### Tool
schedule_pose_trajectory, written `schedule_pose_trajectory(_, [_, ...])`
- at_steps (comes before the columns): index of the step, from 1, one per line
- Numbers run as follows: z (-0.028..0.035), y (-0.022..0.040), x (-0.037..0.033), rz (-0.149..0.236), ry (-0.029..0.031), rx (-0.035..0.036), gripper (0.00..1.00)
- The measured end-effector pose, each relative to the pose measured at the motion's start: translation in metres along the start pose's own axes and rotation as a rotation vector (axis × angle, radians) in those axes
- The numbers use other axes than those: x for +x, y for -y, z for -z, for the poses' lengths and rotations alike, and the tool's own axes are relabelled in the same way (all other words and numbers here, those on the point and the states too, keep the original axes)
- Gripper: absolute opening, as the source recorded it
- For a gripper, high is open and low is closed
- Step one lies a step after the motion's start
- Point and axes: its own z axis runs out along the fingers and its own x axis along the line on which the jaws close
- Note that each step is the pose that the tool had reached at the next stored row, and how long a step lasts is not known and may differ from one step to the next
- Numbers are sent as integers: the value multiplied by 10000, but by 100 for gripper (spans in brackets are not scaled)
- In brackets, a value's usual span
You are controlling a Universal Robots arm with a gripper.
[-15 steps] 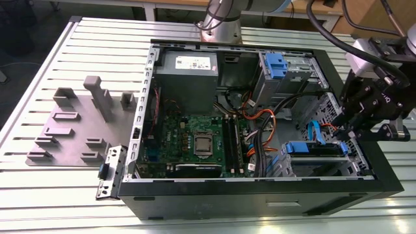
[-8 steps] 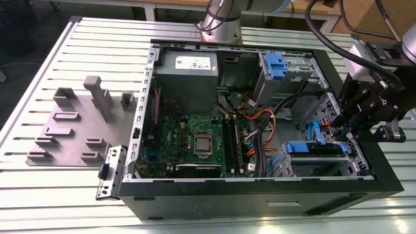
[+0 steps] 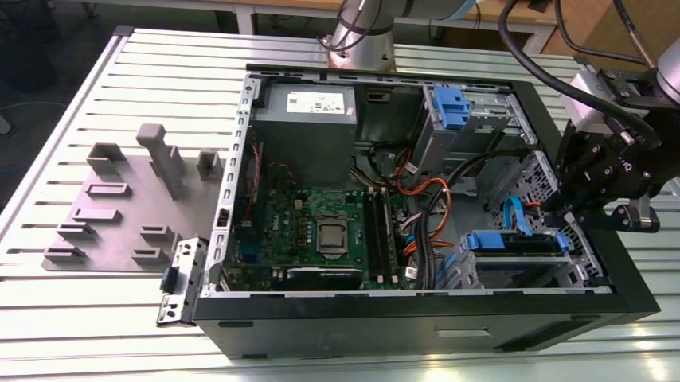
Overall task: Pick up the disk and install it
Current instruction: 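Insert the second disk wire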
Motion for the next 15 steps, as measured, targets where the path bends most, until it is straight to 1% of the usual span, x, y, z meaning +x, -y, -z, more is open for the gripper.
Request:
schedule_pose_trajectory(1, [0,0,0,0,0,0,29])
schedule_pose_trajectory(2, [-1,0,0,0,0,0,17])
schedule_pose_trajectory(10, [5,0,-2,0,-3,0,16])
schedule_pose_trajectory(15, [94,-3,-5,2,1,12,16])
